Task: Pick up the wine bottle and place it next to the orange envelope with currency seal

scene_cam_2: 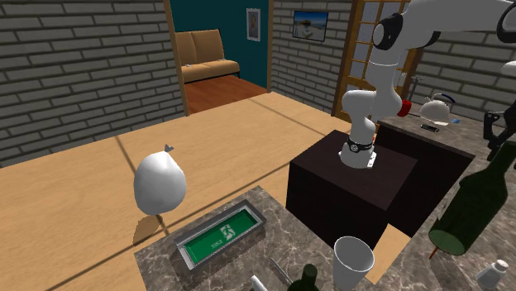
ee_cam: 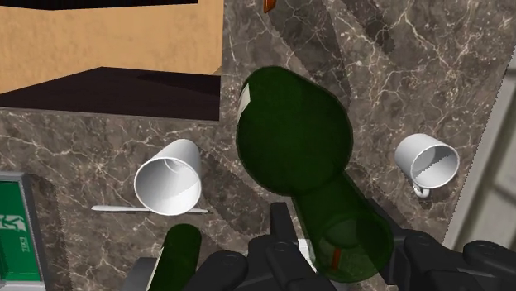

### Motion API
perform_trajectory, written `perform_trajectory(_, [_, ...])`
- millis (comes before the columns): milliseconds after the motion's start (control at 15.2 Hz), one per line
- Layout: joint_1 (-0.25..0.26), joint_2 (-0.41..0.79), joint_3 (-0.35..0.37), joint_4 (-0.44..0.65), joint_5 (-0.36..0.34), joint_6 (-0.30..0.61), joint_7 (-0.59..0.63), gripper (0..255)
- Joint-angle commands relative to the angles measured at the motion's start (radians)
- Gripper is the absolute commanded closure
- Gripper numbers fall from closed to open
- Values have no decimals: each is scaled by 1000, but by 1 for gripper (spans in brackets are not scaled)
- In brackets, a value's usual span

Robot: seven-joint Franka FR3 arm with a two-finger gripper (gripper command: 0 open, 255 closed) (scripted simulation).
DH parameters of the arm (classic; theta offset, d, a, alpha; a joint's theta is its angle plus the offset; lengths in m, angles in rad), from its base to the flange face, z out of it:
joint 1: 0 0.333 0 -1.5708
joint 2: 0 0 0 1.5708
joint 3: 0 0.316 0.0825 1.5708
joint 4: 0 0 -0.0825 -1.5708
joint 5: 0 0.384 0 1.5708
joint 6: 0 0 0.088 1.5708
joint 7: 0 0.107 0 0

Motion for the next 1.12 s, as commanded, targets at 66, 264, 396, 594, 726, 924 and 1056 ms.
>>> perform_trajectory(66, [-3, -7, -2, -49, 2, 44, 1, 255])
perform_trajectory(264, [-5, -13, -3, -96, 4, 86, 3, 255])
perform_trajectory(396, [-6, -15, -3, -127, 4, 113, 5, 255])
perform_trajectory(594, [-7, -18, -4, -169, 4, 154, 8, 255])
perform_trajectory(726, [-7, -18, -5, -196, 3, 181, 10, 255])
perform_trajectory(924, [-8, -16, -5, -235, 1, 220, 15, 255])
perform_trajectory(1056, [-8, -14, -6, -259, -1, 247, 18, 255])
